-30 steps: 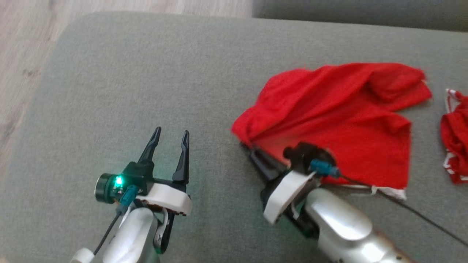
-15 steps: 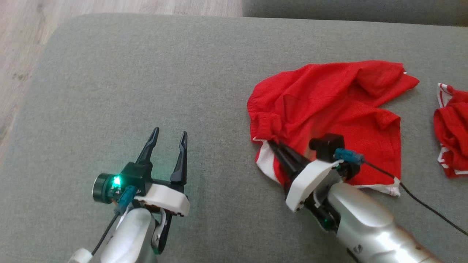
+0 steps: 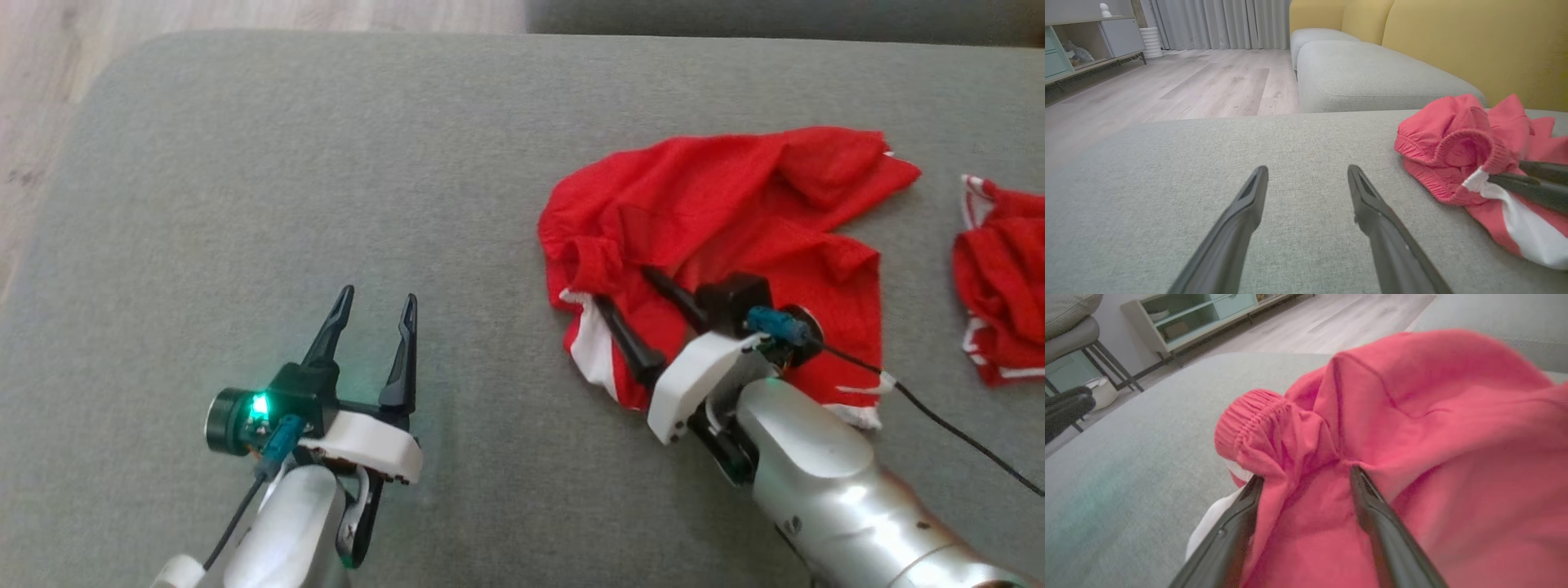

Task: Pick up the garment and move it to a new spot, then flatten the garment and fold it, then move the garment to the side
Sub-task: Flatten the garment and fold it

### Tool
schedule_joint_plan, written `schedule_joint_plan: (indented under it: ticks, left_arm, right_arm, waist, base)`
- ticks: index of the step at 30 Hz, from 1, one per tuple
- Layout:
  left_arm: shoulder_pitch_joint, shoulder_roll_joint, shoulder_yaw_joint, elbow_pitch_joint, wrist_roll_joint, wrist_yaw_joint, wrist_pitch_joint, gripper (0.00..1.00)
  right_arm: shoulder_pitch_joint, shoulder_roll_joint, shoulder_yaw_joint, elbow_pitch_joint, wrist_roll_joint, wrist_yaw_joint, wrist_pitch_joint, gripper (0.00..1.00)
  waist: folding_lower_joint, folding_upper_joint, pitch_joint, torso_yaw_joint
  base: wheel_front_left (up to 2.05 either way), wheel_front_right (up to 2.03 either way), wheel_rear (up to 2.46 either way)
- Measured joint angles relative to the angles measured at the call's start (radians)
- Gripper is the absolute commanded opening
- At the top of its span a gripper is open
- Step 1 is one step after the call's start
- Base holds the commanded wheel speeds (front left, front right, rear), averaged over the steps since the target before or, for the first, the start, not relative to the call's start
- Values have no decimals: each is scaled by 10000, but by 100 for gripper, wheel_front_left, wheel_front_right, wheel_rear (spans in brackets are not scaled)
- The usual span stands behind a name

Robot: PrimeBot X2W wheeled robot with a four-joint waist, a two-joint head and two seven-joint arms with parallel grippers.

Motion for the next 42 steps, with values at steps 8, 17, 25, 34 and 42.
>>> schedule_joint_plan:
  ticks: [8,17,25,34,42]
  left_arm:
    - [7,105,278,-343,0,10,0,100]
    - [291,138,357,-658,0,-4,0,100]
    - [443,140,349,-660,104,-167,0,100]
    - [443,134,345,-552,157,-180,0,100]
    - [444,128,332,-508,163,-257,0,100]
  right_arm:
    - [763,-35,-2247,-2242,-1032,0,-94,100]
    - [4117,-59,-5565,-4955,-2470,0,-96,100]
    - [5451,357,-6759,-6042,-3315,0,-96,100]
    - [5594,474,-7110,-5056,-3509,0,-52,100]
    - [5422,477,-7068,-3908,-3407,0,353,100]
  waist:
    - [0,0,-227,-639]
    - [-1,0,-570,-1411]
    - [-1,0,-655,-1748]
    - [-1,0,-728,-1761]
    - [0,0,-686,-1641]
  base:
    - [0,0,0]
    - [0,0,0]
    - [0,0,0]
    - [0,0,0]
    - [0,0,0]
